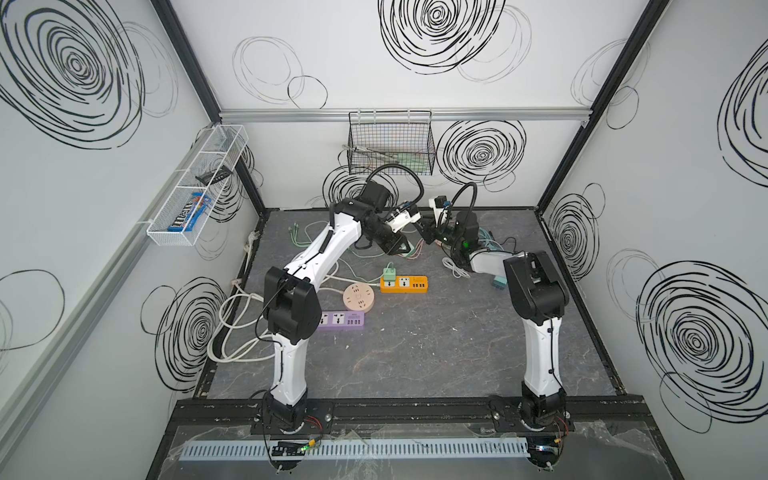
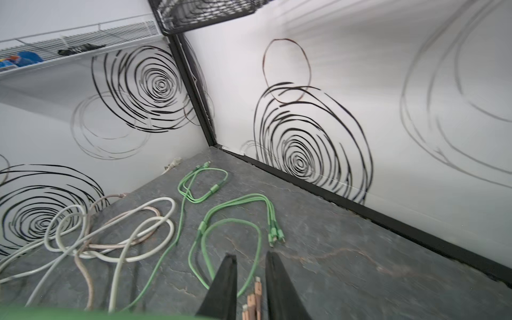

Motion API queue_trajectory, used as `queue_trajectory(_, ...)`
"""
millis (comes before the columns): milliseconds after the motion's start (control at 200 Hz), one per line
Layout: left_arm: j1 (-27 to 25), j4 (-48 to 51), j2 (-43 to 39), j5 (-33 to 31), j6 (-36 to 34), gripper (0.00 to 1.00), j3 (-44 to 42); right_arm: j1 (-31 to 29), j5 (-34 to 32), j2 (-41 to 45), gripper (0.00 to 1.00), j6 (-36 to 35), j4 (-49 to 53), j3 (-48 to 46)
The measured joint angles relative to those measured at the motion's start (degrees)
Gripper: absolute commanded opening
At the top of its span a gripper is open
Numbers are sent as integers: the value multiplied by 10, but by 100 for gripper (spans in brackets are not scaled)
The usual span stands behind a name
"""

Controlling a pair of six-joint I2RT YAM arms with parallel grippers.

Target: Insert the plug

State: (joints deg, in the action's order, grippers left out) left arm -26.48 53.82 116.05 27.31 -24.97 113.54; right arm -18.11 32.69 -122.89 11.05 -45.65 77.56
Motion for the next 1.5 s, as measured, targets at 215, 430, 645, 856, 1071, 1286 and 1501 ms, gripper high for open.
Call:
queue_trajectory(215, -52, -9, 7, -104, -95, 0, -17, 19, 0, 27, 25, -35, 61, -2)
queue_trajectory(430, -74, 14, 65, -182, -158, 0, 14, 19, 0, 40, 25, -49, 90, -6)
queue_trajectory(645, -73, 43, 104, -200, -183, 0, 23, 19, 0, 40, 25, -49, 116, -7)
queue_trajectory(856, -73, 44, 108, -199, -199, 0, 23, 19, -4, 40, 25, -47, 122, -7)
queue_trajectory(1071, -73, 44, 121, -204, -203, 0, 23, 19, -9, 40, 25, -46, 126, -7)
queue_trajectory(1286, -72, 43, 125, -223, -205, 0, 23, 19, -13, 40, 26, -47, 133, -9)
queue_trajectory(1501, -72, 43, 126, -217, -207, 0, 23, 19, -17, 40, 26, -47, 139, -14)
